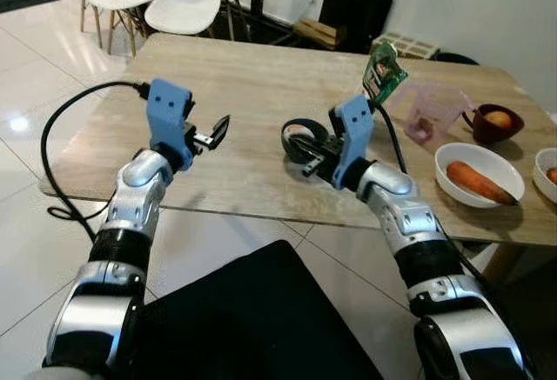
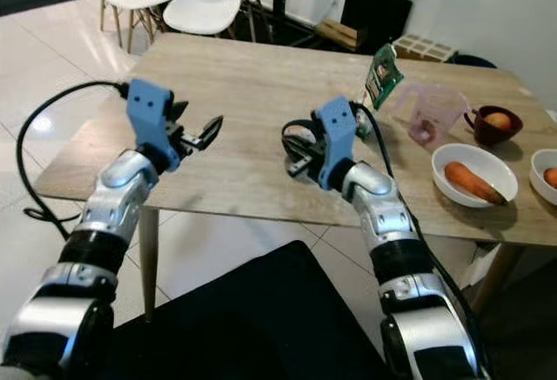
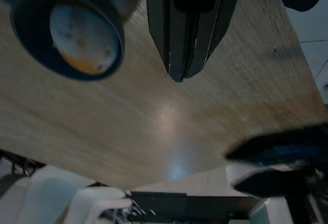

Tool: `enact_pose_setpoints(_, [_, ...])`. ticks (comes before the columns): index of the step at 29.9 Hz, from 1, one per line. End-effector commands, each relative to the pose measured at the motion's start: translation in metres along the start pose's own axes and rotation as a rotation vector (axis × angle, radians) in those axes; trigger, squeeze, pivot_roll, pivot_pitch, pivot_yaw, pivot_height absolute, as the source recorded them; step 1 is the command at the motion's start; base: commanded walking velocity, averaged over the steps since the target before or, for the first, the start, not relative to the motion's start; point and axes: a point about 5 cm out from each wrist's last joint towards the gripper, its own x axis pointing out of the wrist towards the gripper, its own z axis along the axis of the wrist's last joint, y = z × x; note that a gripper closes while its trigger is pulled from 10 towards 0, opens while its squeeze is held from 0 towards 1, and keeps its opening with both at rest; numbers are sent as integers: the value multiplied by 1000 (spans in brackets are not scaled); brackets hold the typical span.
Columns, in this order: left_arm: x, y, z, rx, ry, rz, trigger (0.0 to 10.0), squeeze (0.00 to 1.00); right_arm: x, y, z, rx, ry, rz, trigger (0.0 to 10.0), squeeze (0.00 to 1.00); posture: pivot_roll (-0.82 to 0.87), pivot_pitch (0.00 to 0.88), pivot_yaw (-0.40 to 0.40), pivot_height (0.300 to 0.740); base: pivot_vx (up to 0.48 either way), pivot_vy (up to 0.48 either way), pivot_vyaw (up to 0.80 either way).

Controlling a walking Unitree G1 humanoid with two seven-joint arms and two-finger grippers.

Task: Restocking fridge

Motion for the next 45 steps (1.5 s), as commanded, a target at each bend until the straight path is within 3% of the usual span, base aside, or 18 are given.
enact_pose_setpoints(1, [3, -8, -8, -13, 20, -48, 10000, 1000, 0, -1, -1, 3, -1, -8, 10000, 0, -116, 136, -52, 736, 0, 0, 0])
enact_pose_setpoints(5, [9, -10, -11, -30, 43, -93, 10000, 1000, -2, 2, -2, 5, -15, -5, 10000, 0, -127, 149, -33, 736, 0, 0, 0])
enact_pose_setpoints(13, [22, -10, -6, -65, 70, -62, 10000, 1000, -13, 9, -7, -4, -22, 9, 10000, 0, -151, 168, -1, 736, 0, 0, 0])
enact_pose_setpoints(14, [23, -10, -5, -63, 69, -55, 10000, 812, -14, 10, -7, -1, -29, 4, 10000, 0, -151, 168, -1, 736, 0, 0, 0])
enact_pose_setpoints(15, [25, -10, -4, -56, 68, -52, 10000, 541, -15, 10, -6, 2, -37, 0, 10000, 0, -160, 173, 6, 736, 0, 0, 0])
enact_pose_setpoints(16, [26, -10, -3, -53, 68, -47, 10000, 208, -16, 10, -6, 4, -40, -2, 10000, 0, -164, 173, 9, 736, 0, 0, 0])
enact_pose_setpoints(17, [26, -10, -3, -53, 68, -47, 10000, 208, -16, 10, -6, 4, -40, -2, 10000, 0, -164, 173, 9, 736, 0, 0, 0])
enact_pose_setpoints(18, [27, -10, -3, -49, 67, -39, 10000, 0, -17, 10, -6, 3, -40, -5, 10000, 0, -164, 173, 9, 736, 0, 0, 0])
enact_pose_setpoints(24, [30, -5, 0, -23, 74, 41, 10000, 0, -21, 12, -7, 4, -39, -20, 10000, 0, -182, 180, 24, 736, 0, 0, 0])
enact_pose_setpoints(30, [36, -9, 8, -103, 40, 34, 10000, 0, -22, 14, -5, 4, -54, -27, 10000, 0, -186, 181, 29, 736, 0, 0, 0])
enact_pose_setpoints(36, [37, -5, 6, -132, 68, 115, 10000, 0, -23, 15, -3, 1, -59, -27, 10000, 0, -190, 185, 33, 736, 0, 0, 0])
enact_pose_setpoints(39, [40, -11, 13, -186, 28, 27, 10000, 0, -23, 16, -1, -2, -71, -20, 10000, 0, -191, 185, 32, 736, 0, 0, 0])
enact_pose_setpoints(41, [41, -21, 14, -200, 17, -117, 10000, 0, -23, 17, 0, -5, -79, -5, 10000, 0, -188, 180, 32, 736, 0, 0, 0])
enact_pose_setpoints(43, [37, -23, 12, -134, 13, -206, 10000, 0, -19, 16, 3, -39, -79, 19, 10000, 0, -185, 176, 33, 736, 0, 0, 0])
enact_pose_setpoints(45, [35, -21, 11, -105, 21, -190, 10000, 0, -18, 15, 4, -45, -78, 20, 10000, 0, -182, 172, 30, 736, 0, 0, 0])
